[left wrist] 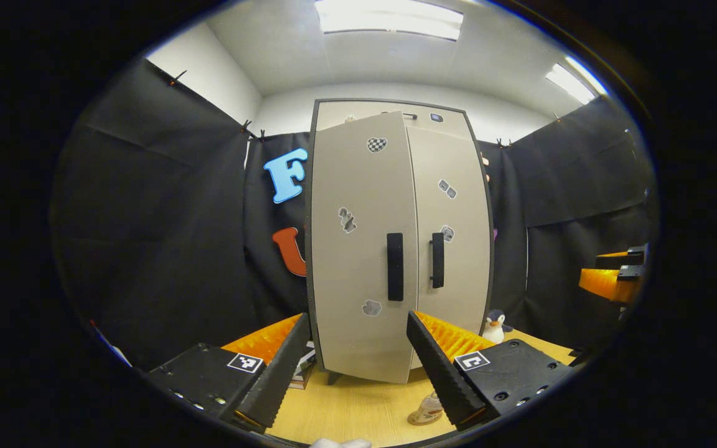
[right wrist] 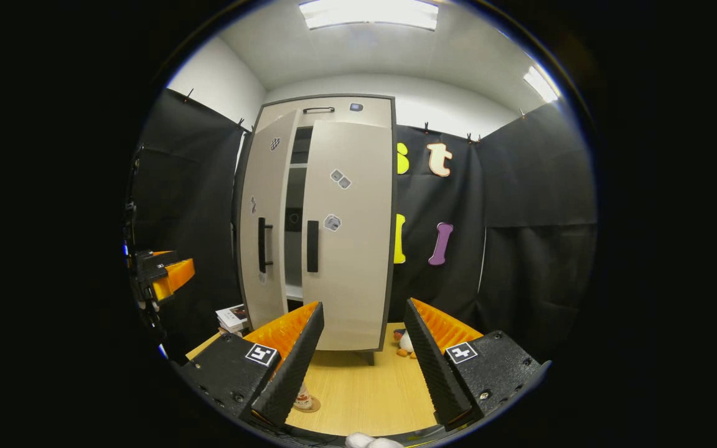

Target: Grasp the bottle in the cabinet with the left hand and place it on the coaster, then close the right door with the right hand and the left door with the left hand.

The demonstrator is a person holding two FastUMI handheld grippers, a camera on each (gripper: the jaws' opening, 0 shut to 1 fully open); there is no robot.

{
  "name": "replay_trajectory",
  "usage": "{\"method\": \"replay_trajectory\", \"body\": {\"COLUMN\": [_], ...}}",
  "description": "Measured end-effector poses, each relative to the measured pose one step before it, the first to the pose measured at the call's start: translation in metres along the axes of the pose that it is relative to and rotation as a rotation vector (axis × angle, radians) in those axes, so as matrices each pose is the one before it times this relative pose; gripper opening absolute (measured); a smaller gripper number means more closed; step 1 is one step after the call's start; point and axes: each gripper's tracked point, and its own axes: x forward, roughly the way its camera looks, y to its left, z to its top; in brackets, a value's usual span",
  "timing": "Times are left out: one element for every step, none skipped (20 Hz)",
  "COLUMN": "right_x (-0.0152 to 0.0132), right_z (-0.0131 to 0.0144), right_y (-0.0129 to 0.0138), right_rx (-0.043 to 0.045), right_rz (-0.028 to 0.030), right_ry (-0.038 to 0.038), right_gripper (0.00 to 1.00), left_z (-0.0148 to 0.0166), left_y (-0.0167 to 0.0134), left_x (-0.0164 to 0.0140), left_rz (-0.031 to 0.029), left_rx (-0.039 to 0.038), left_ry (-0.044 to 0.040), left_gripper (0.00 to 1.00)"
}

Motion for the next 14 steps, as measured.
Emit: {"method": "replay_trajectory", "body": {"right_x": [0.00015,0.00088,0.00196,0.00401,0.00152,0.00116,0.00127,0.00100,0.00014,0.00008,-0.00005,0.00024,0.00098,0.00125], "right_z": [-0.00091,-0.00116,-0.00159,-0.00194,-0.00219,0.00066,0.00030,0.00059,0.00120,0.00057,0.00174,0.00120,0.00016,-0.00089], "right_y": [0.00001,0.00098,0.00178,0.00148,0.00001,-0.00074,-0.00046,-0.00002,-0.00018,0.00018,-0.00033,-0.00074,-0.00085,-0.00090], "right_rx": [0.00177,0.00372,0.00433,-0.00144,-0.00490,-0.00213,-0.00072,-0.00051,-0.00303,-0.00484,-0.00251,-0.00155,-0.00392,0.00054], "right_rz": [0.00119,0.00312,0.00946,0.00855,0.00489,0.00009,0.00296,0.00039,-0.00026,0.00014,-0.00219,-0.00039,-0.00274,-0.00104], "right_ry": [-0.00231,-0.00018,0.00217,0.00934,0.00746,-0.00021,0.00172,-0.00419,-0.00459,-0.00128,-0.00571,-0.00423,0.00260,0.00259], "right_gripper": [0.81,0.81,0.81,0.81,0.81,0.81,0.81,0.81,0.81,0.81,0.81,0.81,0.81,0.81], "left_z": [0.00260,0.00123,0.00036,0.00099,-0.00043,-0.00164,-0.00233,-0.00095,-0.00026,0.00231,0.00041,0.00017,0.00103,0.00225], "left_y": [0.00047,0.00368,0.00169,-0.00151,-0.00189,-0.00201,-0.00068,0.00008,-0.00113,0.00007,0.00008,0.00071,0.00001,-0.00028], "left_x": [-0.00340,-0.00263,-0.00285,-0.00289,0.00034,0.00023,-0.00006,-0.00002,0.00107,0.00022,0.00049,0.00054,0.00015,0.00118], "left_rz": [0.00754,0.01008,0.00988,0.00380,-0.00012,0.00385,0.00276,0.00052,-0.00267,0.00396,0.00117,0.00350,0.00225,0.00097], "left_rx": [-0.00034,0.00617,0.00421,-0.00187,-0.00332,-0.00192,-0.00223,-0.00289,-0.00151,-0.00162,0.00000,-0.00280,-0.00389,-0.00510], "left_ry": [-0.00356,-0.00073,0.00334,-0.00124,0.00113,0.00419,0.00648,0.00492,0.00211,-0.00315,-0.00006,-0.00011,-0.00223,-0.00287], "left_gripper": [0.96,0.96,0.96,0.96,0.96,0.96,0.96,0.96,0.96,0.95,0.96,0.95,0.95,0.96]}}
